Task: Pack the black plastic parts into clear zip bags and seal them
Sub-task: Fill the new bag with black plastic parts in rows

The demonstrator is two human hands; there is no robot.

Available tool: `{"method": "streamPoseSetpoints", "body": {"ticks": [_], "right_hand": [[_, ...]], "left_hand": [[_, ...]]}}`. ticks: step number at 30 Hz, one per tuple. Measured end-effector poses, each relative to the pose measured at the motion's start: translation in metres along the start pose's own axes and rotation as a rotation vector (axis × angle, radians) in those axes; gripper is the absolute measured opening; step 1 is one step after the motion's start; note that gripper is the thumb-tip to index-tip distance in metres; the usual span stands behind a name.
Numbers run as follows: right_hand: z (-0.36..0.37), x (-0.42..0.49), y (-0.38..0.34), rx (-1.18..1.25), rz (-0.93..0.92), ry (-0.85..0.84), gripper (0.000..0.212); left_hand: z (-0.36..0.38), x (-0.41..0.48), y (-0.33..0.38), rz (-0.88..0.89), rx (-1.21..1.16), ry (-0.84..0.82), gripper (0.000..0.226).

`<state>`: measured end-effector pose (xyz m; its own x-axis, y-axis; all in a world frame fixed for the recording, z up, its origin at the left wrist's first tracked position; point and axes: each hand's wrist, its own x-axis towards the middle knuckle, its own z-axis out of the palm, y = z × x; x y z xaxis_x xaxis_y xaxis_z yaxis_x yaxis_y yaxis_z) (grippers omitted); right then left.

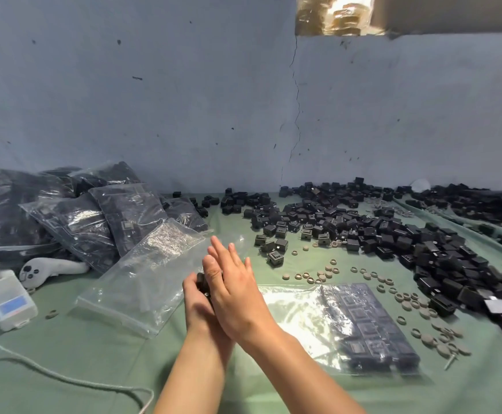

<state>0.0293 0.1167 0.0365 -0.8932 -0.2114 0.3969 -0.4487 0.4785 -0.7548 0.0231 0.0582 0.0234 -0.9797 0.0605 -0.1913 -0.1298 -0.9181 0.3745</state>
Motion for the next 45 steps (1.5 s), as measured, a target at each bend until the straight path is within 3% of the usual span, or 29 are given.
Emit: {"method": "streamPoseSetpoints", "body": {"ticks": [3,5,8,13,17,22,30,35,41,45], "right_hand": [[-0.009,-0.011,-0.001,0.020,0.003,0.217,0.048],[-0.015,-0.020,0.009,-0.131,0.099,0.289,0.036],[-0.016,-0.038,0.024,-0.363,0.272,0.122,0.034],[-0.002,-0.054,0.029,-0.578,0.353,-0.039,0.050],[-0.004,-0.058,0.030,-0.625,0.356,-0.042,0.037],[-0.013,-0.059,0.029,-0.403,0.330,0.091,0.033],[-0.028,-0.062,0.020,-0.232,0.248,0.207,0.034],[-0.026,-0.064,0.021,-0.264,0.188,0.209,0.035],[-0.034,-0.062,0.022,-0.273,0.090,0.255,0.030],[-0.073,-0.052,0.043,-0.210,0.164,0.348,0.029]], "left_hand": [[-0.003,0.001,0.013,-0.008,-0.052,0.181,0.029],[-0.010,0.000,0.025,0.034,-0.139,0.253,0.023],[-0.023,-0.005,0.038,0.073,-0.170,0.270,0.020],[-0.033,-0.015,0.037,0.090,-0.127,0.273,0.028],[-0.030,-0.021,0.027,0.039,-0.079,0.233,0.032],[-0.026,-0.020,0.012,-0.018,0.015,0.202,0.028],[-0.015,-0.027,-0.018,-0.033,0.357,0.084,0.038],[-0.017,-0.023,-0.025,-0.001,0.761,-0.008,0.009],[-0.018,-0.021,-0.019,0.004,0.999,-0.230,0.015],[-0.031,-0.004,-0.007,0.072,1.306,-0.319,0.031]]}}
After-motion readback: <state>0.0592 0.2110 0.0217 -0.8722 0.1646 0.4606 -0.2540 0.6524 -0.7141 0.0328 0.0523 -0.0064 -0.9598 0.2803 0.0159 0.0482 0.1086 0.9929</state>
